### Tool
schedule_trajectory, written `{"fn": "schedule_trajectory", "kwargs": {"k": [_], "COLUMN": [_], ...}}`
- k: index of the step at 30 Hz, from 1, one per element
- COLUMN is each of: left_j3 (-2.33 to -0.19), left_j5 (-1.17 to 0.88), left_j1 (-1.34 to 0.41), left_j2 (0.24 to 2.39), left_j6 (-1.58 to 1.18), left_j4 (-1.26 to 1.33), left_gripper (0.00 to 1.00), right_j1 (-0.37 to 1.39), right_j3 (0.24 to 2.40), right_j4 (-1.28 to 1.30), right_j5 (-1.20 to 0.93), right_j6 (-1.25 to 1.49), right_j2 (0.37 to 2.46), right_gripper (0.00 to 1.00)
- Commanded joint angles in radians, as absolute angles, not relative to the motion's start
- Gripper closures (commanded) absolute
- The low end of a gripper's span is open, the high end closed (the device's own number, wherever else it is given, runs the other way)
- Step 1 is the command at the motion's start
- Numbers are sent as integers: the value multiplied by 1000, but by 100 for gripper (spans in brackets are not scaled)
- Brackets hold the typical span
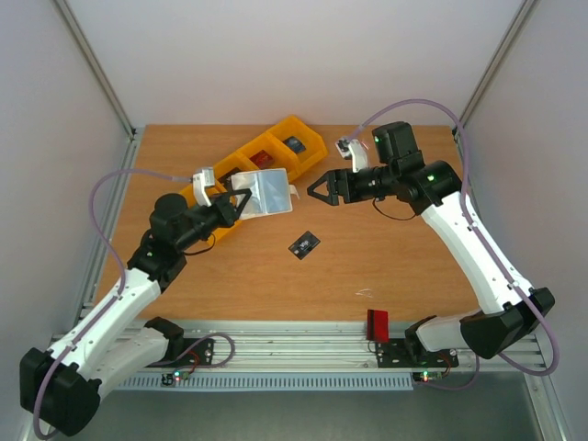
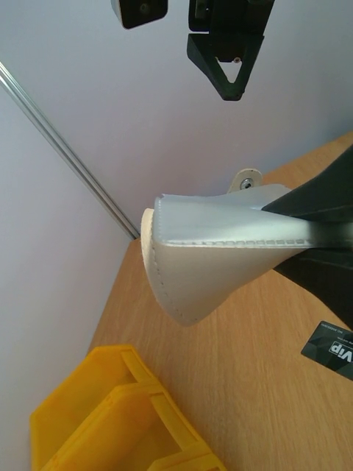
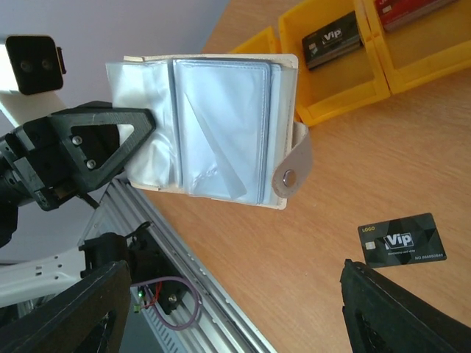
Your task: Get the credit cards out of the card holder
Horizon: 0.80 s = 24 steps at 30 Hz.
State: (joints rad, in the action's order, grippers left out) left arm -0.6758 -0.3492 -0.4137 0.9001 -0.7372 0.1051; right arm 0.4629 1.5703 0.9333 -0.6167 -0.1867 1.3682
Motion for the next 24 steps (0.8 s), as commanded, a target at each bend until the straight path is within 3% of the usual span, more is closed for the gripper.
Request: {"fn": "schedule_trajectory", "kwargs": {"k": [1,18,24], "left_j3": [-662,-656,-652], "left_j5": [-342,-373,-467], "left_j1": [-411,-411,-411], "left_j2": [876,855,834], "left_j6": [-748,-741,-732], "left_j4": [145,185,311], "left_gripper": [100,100,100], "right_j1": [462,462,463], "right_j3": [1582,1571,1552], "right_j4": [967,955,898], "right_j5": [-598,-647,-714], "right_j6": [-168,-142,-107], "right_j2": [1368,1389,1405], "right_gripper": [22,22,23]}}
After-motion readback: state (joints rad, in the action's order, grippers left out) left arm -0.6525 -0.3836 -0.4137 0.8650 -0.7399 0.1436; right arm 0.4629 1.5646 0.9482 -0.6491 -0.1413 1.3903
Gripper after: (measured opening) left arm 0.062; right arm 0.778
